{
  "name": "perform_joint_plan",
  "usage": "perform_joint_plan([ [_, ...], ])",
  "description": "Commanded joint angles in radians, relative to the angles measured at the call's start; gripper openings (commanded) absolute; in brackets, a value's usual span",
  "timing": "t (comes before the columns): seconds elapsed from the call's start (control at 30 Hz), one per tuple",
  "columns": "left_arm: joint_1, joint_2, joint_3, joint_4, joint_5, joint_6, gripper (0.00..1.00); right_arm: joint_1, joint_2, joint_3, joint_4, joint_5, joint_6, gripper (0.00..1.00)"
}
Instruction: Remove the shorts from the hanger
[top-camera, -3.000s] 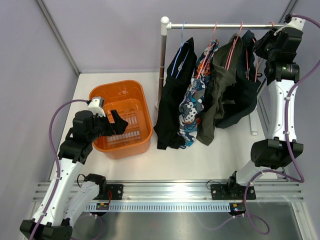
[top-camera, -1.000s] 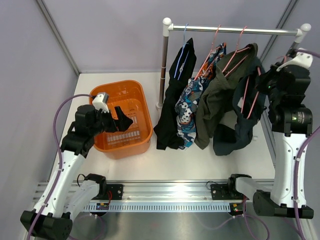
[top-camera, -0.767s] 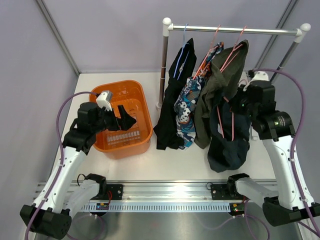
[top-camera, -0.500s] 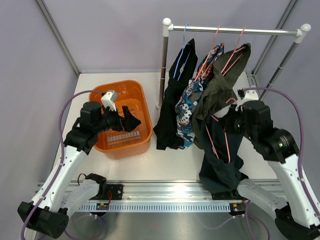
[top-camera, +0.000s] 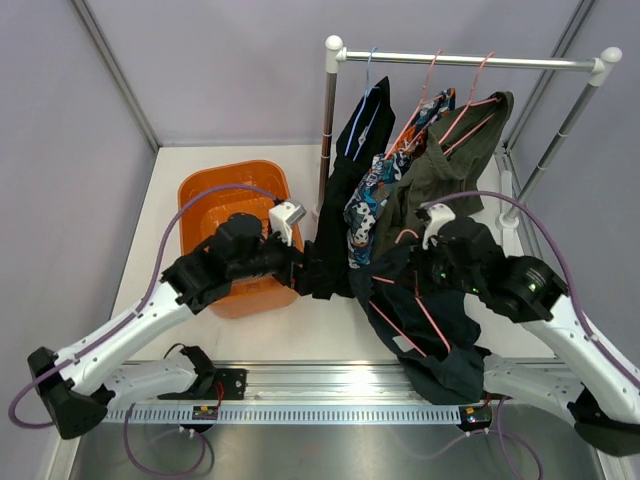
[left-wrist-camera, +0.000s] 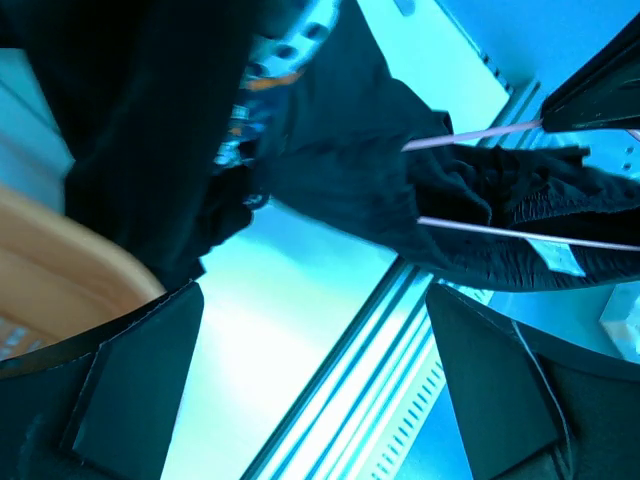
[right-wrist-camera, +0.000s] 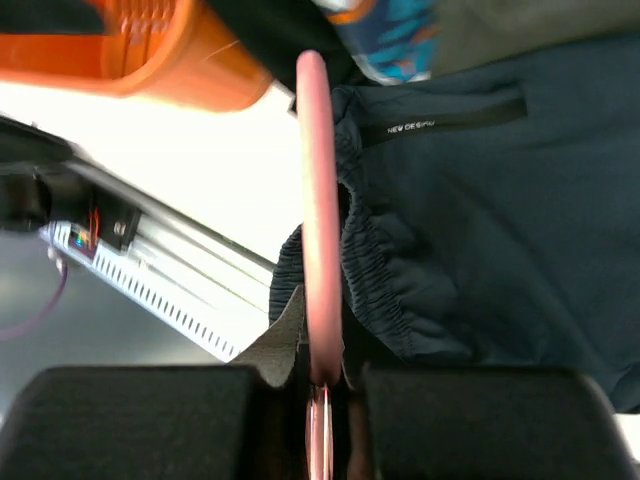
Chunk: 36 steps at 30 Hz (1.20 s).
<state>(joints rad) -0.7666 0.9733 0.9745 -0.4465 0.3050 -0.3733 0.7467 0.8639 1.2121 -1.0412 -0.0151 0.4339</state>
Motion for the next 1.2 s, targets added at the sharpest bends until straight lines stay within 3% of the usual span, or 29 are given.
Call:
perform_joint_plan([
  [0.0, -0.129, 0.067, 0.059, 0.058, -0.164, -0.012, 0.98, 0.12, 0.087, 0.105, 0.075, 0.052, 0.025, 0.0],
  [0.13, -0.243, 0.134, 0.093, 0.054, -0.354, -0.006, 0.98, 0.171, 0.156, 0.185, 0.079, 0.104, 0.012, 0.0],
  [0.23, -0.283, 0.174, 0.11, 0.048, -0.406, -0.003, 0.97, 0.18, 0.182, 0.22, 0.086, 0.118, 0.008, 0.0],
  [0.67, -0.335, 0.248, 0.122, 0.077, -0.498, -0.021, 0.91, 0.203, 0.256, 0.285, 0.096, 0.138, -0.004, 0.0],
  [0.77, -0.335, 0.263, 0.135, 0.065, -0.521, -0.026, 0.86, 0.207, 0.261, 0.297, 0.096, 0.142, -0.006, 0.0],
  [0.9, -0.335, 0.283, 0.154, 0.029, -0.572, -0.03, 0.66, 0.214, 0.254, 0.316, 0.095, 0.149, -0.006, 0.0],
  [1.0, -0.333, 0.278, 0.164, 0.008, -0.607, -0.029, 0.38, 0.217, 0.247, 0.326, 0.092, 0.156, -0.009, 0.0],
  [1.03, -0.335, 0.275, 0.167, 0.005, -0.624, -0.029, 0.23, 0.217, 0.244, 0.333, 0.089, 0.159, -0.011, 0.0],
  [1.13, -0.335, 0.271, 0.182, -0.024, -0.664, -0.027, 0.0, 0.218, 0.235, 0.339, 0.089, 0.152, -0.015, 0.0],
  [1.17, -0.335, 0.271, 0.185, -0.04, -0.678, -0.027, 0.0, 0.22, 0.228, 0.342, 0.089, 0.146, -0.02, 0.0],
])
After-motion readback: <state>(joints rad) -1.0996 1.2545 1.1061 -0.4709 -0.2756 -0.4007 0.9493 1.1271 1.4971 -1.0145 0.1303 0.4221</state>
